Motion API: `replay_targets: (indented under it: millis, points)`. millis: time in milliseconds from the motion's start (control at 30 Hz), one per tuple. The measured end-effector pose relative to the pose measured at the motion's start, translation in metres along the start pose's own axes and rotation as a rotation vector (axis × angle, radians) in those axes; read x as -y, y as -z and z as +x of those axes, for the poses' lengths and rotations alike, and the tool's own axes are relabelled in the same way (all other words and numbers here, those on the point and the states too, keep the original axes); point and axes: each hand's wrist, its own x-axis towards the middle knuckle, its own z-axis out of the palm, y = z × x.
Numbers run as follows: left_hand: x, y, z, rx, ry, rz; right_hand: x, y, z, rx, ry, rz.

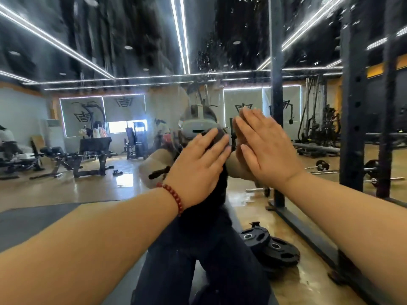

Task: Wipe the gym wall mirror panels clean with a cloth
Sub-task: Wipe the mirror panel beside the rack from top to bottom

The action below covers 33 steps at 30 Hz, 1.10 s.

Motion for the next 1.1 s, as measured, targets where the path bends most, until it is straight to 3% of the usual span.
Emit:
replay_targets:
  millis: [100,233,300,467,533,667,733,900,1100]
  points:
    - [0.01,0.003,-0.006,0.062,-0.189,-0.032,-0.019,0.0,0.013,0.035,0.146,-0.103]
    - [0.042,0.008,0.041,-0.025,0.135,-0.009,-0.029,-0.006,0.011,-0.02,0.177,-0.144]
    - [0.039,0.005,0.052,-0.054,0.199,-0.001,-0.029,-0.008,0.01,-0.052,0.136,-0.123]
    - [0.032,0.001,0.021,0.049,-0.161,-0.008,-0.03,-0.008,0.009,-0.057,0.092,-0.124]
    - [0.049,0.008,0.031,0.057,-0.193,-0.001,-0.029,-0.01,0.008,-0.06,0.096,-0.137]
    - [0.067,0.013,0.064,0.007,0.137,0.051,-0.031,-0.012,0.007,-0.064,0.09,-0.149]
    - [0.045,0.007,0.055,-0.026,0.185,0.037,-0.031,-0.014,0.007,-0.085,0.094,-0.142]
    - [0.031,0.005,0.037,0.025,-0.127,-0.019,-0.032,-0.014,0.008,-0.094,0.103,-0.141]
    - [0.059,0.012,0.085,-0.054,0.21,0.04,-0.032,-0.015,0.008,-0.092,0.099,-0.134]
